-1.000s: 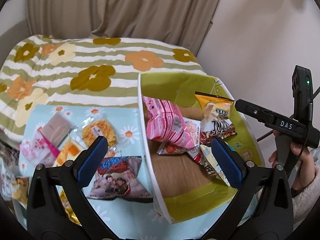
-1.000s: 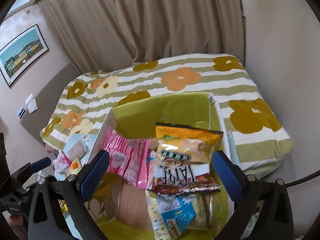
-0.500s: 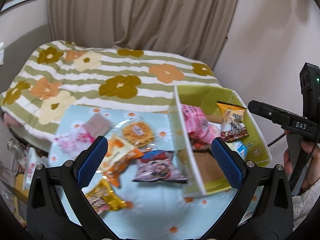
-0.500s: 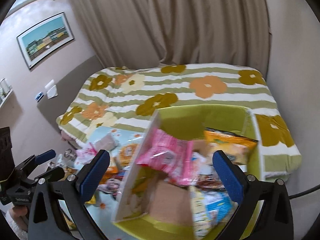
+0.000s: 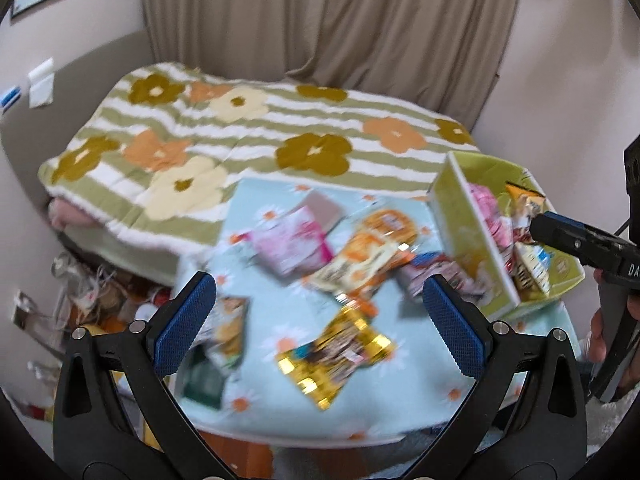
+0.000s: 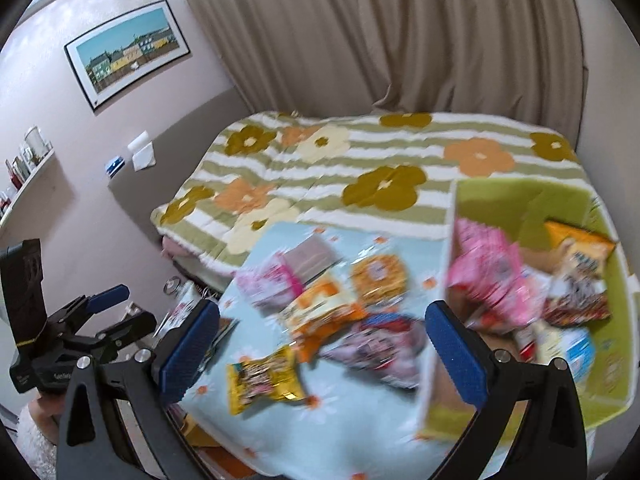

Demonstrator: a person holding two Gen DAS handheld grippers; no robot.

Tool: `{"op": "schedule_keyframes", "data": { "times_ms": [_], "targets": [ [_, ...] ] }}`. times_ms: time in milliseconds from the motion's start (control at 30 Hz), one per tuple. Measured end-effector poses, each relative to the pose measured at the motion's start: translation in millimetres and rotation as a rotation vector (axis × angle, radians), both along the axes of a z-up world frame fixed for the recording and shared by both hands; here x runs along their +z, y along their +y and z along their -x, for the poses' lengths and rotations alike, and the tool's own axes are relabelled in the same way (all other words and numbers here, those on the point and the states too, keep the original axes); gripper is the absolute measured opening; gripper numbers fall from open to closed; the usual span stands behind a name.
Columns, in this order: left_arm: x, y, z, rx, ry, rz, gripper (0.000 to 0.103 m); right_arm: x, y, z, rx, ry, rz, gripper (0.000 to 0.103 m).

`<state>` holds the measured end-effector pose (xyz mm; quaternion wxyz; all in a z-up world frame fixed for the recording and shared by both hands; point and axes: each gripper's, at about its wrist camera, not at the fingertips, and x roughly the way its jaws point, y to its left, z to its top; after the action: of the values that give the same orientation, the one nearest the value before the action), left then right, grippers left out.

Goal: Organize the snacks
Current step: 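Move both tools back to the remaining snacks on the table, then grasp the white corn-snack bag with the left tool while the right tool grasps the gold bag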

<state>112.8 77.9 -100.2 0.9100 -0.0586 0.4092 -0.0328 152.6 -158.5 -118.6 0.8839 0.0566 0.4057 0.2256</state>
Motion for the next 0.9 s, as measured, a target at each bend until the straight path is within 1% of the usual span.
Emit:
{"op": "schedule_keyframes", "data": {
  "times_ms": [100,200,300,400,500,633,700,767,900],
  "targets": [
    [-10,28,7,0.011,0.027,-0.009,0.103,-10,23,10,0.001,0.024,0.006,0.103],
    [-24,56,8,0.007,0.056,-0.002,0.103,-24,46,21,-0.013,0.055,0.008,0.103],
    [-42,77,4,-0.013,0.089,-0.006,0.103,-43,64,30,-0.046,0.096,0.006,0.103],
    [-63,89,-4,-0.047,0.121,-0.007,0.103,-70,76,36,-0.102,0.157,-0.008,0.103],
    [-86,91,-16,-0.085,0.15,-0.019,0.103,-94,85,42,-0.141,0.195,-0.001,0.103],
    [-117,90,-31,-0.115,0.183,-0.058,0.103,-128,98,46,-0.171,0.237,0.04,0.102],
    [-129,90,-36,-0.116,0.197,-0.077,0.103,-142,101,45,-0.178,0.26,0.035,0.103],
    [-137,90,-40,-0.12,0.201,-0.078,0.103,-155,102,44,-0.188,0.276,0.013,0.102],
    [-150,84,-48,-0.131,0.197,-0.098,0.103,-171,105,39,-0.201,0.276,-0.014,0.102]
  ]
}}
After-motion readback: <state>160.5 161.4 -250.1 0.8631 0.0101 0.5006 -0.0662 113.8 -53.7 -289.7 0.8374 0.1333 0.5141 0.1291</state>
